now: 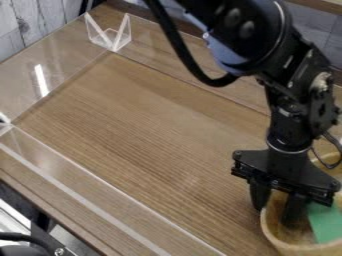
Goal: Put green object into wooden bowl
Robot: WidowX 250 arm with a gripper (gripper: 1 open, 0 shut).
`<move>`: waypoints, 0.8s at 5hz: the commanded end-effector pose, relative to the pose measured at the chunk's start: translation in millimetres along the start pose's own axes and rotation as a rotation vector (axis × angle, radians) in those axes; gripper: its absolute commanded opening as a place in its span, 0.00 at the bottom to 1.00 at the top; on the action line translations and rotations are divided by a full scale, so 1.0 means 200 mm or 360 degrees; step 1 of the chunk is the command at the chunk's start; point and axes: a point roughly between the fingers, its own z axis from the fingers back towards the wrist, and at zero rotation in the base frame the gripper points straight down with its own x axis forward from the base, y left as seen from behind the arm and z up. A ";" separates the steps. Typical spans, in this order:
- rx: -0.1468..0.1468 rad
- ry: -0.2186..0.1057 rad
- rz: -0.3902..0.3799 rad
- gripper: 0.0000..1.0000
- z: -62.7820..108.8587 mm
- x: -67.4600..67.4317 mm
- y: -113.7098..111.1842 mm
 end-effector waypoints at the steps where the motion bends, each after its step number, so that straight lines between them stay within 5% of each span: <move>1: -0.0031 -0.0062 0.0084 1.00 0.07 0.02 -0.01; 2: -0.0024 -0.0073 0.0162 1.00 0.12 0.01 0.01; 4: -0.0052 -0.0055 -0.0040 1.00 0.13 0.05 -0.09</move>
